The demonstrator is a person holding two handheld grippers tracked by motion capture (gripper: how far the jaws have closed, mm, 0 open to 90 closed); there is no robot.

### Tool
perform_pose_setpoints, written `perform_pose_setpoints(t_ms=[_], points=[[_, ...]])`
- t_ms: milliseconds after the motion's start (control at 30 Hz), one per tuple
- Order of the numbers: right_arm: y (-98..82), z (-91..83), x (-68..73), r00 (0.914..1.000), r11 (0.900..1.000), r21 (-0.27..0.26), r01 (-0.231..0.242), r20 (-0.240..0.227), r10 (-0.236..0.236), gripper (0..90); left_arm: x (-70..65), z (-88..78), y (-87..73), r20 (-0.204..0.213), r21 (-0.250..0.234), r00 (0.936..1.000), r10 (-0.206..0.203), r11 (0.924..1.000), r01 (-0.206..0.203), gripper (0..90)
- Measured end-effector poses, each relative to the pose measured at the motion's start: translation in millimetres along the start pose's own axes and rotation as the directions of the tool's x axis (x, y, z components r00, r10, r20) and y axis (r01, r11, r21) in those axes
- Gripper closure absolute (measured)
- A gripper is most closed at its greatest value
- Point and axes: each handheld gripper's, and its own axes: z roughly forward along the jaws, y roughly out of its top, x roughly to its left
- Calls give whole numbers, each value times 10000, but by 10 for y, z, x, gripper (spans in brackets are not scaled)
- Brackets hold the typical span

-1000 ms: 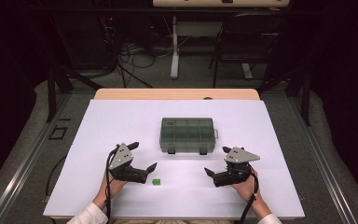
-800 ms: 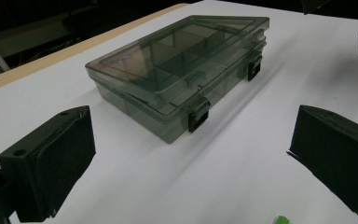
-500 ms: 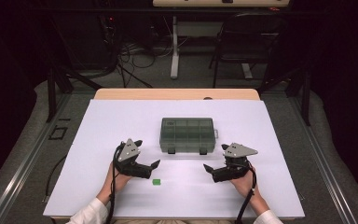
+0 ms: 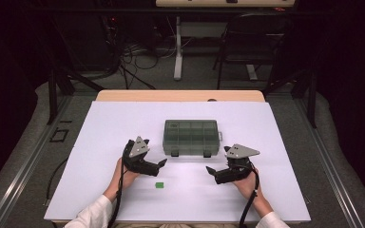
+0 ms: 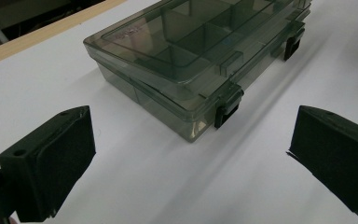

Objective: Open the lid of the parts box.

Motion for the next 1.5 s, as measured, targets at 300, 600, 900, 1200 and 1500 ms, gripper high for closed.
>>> perform_pose_setpoints(t_ms=[300,600,900,1200,1500], points=[[-1,-20,-13,9999,10000,-76,-7,106,7,0,54,141,41,-145,128,9999,28,9999,-26,0],[-9,-25,-23,9998,9999,-95,-110,147,111,0,134,271,61,-331,542,9994,-91,9985,109,0],[-17,-33,-51,9996,9996,-124,-268,75,269,0,174,340,95,-736,489,9972,107,9988,-71,24],[-19,-53,-64,9993,9994,-192,-275,239,279,0,156,357,115,-669,270,9970,377,9990,-359,78],[9,-61,-72,9986,9998,-181,-44,531,54,17,120,328,148,-630,-418,9951,758,9960,-785,226]])
